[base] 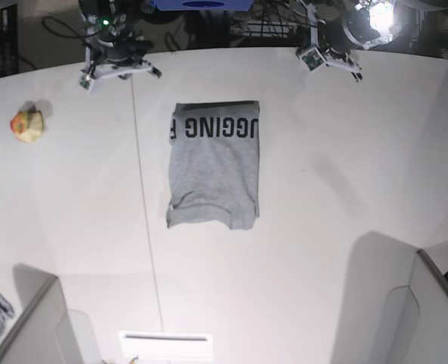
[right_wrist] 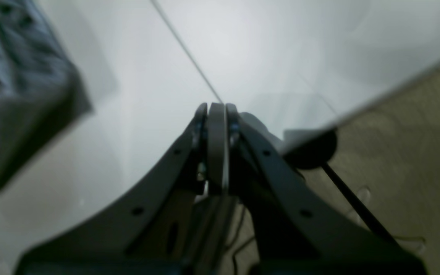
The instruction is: Fold the T-shirt properly
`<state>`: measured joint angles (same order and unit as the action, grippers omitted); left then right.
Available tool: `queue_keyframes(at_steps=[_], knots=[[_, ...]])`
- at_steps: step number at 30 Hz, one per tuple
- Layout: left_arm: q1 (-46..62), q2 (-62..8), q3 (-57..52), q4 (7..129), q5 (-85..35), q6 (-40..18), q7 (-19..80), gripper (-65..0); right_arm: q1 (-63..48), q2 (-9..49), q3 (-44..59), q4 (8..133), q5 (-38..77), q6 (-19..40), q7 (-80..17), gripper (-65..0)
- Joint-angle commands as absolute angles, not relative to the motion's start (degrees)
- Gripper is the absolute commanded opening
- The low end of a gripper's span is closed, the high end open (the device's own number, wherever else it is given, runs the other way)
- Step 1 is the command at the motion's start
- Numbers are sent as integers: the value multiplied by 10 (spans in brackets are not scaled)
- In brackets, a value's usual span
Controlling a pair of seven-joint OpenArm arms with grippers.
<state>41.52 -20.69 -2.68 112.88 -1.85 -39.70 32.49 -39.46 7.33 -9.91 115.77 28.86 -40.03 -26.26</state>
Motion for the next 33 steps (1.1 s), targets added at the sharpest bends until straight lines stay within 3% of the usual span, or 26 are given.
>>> queue_keyframes(at_steps=[1, 11, 19, 23, 30, 33], knots=[[431, -212, -30, 1139, -25, -400, 314, -650, -409, 74, -98, 1168, 285, -400, -245, -650], [542, -211, -27, 1137, -25, -400, 316, -650, -504, 79, -99, 1166, 287, -400, -241, -650], [554, -208, -22, 1084, -20, -400, 318, -650, -505, 61, -100, 1105, 288, -400, -335, -650], [495, -199, 0, 961, -24, -400, 316, -650, -451, 60, -100, 974, 287, -400, -328, -650], [361, -164, 39, 699, -22, -400, 292, -650, -388, 58, -100, 755, 285, -264, -233, -650], [307, -139, 58, 584, -7, -341, 221, -650, -343, 58, -99, 646, 285, -219, -192, -650]])
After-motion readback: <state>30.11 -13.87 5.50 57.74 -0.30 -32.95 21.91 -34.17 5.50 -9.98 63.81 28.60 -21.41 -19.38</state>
